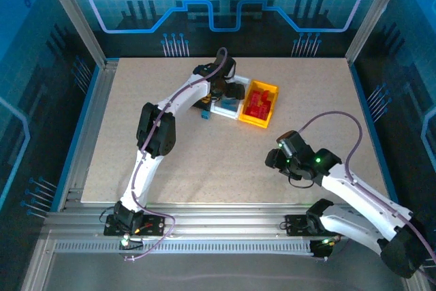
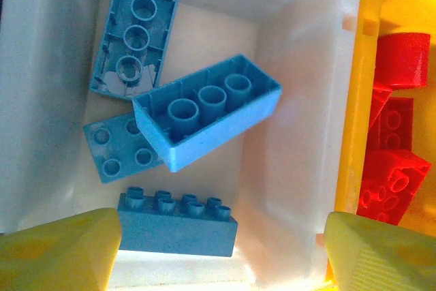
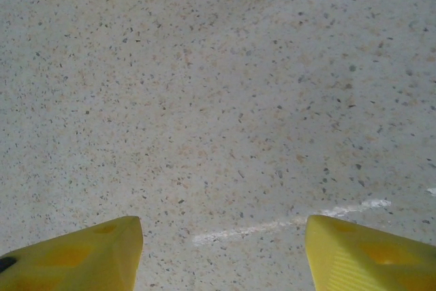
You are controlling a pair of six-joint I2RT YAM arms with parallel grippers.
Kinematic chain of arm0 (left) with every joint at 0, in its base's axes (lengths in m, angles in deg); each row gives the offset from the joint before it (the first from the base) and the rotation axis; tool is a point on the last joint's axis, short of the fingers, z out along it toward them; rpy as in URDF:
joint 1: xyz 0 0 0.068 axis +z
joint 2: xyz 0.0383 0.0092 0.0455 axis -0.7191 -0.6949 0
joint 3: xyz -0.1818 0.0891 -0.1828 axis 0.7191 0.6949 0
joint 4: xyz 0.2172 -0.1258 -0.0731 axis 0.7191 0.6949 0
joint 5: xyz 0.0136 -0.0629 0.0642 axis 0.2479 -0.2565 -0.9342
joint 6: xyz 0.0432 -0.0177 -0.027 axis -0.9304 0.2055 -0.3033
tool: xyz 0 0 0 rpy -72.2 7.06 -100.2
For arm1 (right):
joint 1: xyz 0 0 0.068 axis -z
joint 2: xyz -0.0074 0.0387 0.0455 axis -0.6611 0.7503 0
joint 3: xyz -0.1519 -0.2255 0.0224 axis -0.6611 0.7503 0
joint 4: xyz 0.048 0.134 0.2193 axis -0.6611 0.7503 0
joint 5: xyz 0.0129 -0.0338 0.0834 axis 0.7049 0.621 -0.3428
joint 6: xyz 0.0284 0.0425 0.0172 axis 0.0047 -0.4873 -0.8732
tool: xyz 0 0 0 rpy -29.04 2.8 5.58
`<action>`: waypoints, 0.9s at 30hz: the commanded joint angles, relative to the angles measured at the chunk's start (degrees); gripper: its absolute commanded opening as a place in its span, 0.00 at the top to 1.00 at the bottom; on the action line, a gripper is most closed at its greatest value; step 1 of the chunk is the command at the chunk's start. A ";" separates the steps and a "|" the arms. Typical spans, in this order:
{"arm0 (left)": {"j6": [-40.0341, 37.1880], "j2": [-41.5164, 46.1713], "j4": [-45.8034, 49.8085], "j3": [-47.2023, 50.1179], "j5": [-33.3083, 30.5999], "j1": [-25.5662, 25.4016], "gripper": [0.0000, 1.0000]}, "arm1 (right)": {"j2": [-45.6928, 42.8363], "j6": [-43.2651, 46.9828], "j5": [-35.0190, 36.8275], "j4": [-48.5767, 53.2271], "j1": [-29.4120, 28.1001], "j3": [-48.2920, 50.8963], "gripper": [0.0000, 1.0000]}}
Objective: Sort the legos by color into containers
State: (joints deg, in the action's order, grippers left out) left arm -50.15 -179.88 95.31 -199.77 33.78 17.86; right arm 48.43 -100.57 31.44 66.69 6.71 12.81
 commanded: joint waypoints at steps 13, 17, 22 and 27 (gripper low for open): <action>-6.15 7.87 2.07 6.03 -3.47 0.83 0.17 | 11.15 3.95 -4.84 -8.65 0.75 -4.95 0.34; -8.86 13.38 1.10 12.05 -5.49 0.83 0.15 | 15.99 5.30 -5.82 -11.50 0.44 -8.02 0.34; -11.24 20.50 -0.93 21.05 -6.98 0.91 0.12 | 23.47 7.77 -7.42 -12.52 -1.15 -14.37 0.33; -10.82 27.12 -3.14 30.72 -6.90 2.06 0.06 | 30.36 10.41 -8.65 -11.49 -3.48 -20.62 0.33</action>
State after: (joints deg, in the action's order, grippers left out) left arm -59.77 -156.23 93.54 -172.93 27.92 18.74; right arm 76.58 -92.75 24.12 55.09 4.83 -4.79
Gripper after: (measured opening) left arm 0.938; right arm 0.671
